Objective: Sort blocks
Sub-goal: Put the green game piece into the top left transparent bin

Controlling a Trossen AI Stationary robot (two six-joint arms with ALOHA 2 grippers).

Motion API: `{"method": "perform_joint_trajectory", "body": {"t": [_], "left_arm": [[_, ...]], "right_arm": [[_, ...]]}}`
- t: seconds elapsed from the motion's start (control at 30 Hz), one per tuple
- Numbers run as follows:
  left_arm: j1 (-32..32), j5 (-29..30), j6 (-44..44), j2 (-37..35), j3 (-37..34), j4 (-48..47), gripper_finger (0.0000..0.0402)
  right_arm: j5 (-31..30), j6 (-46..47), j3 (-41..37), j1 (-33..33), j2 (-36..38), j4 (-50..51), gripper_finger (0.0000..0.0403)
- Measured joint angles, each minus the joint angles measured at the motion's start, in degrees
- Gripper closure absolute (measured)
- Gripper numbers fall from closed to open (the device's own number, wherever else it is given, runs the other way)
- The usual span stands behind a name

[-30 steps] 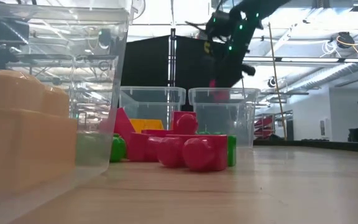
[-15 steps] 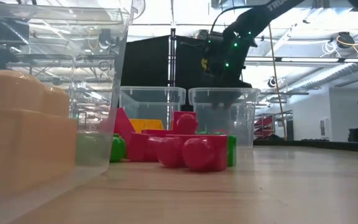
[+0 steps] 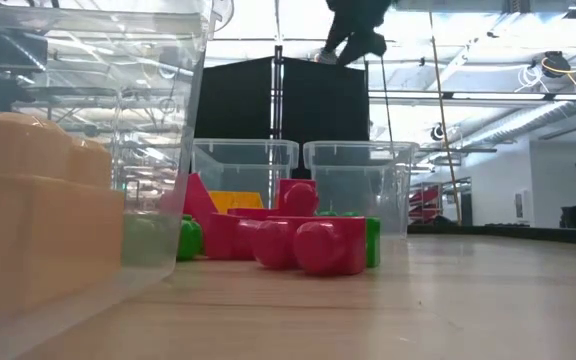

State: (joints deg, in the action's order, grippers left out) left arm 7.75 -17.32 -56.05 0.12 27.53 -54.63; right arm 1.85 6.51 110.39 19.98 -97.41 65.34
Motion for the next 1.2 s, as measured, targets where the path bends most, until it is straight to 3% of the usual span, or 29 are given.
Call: {"method": "perform_joint_trajectory", "body": {"t": [0.13,0.37,0.6,1.2], "left_arm": [[-0.02,0.33,1.04,0.0,0.0,0.02,0.0191],[0.0,0.56,2.64,0.0,0.0,-0.09,0.0191],[0.0,0.72,2.6,0.0,0.0,-0.11,0.0191],[-0.02,0.89,3.93,0.0,0.0,-0.38,0.0191]], "right_arm": [[-0.06,0.07,-2.98,-8.15,-0.23,6.6,0.0147],[0.11,2.53,-20.78,-17.89,0.03,-7.8,0.0147],[-0.29,2.9,-33.37,-18.55,-0.54,-27.34,0.0147],[-0.82,2.22,-37.29,-17.26,-12.14,-33.85,0.0147]]}}
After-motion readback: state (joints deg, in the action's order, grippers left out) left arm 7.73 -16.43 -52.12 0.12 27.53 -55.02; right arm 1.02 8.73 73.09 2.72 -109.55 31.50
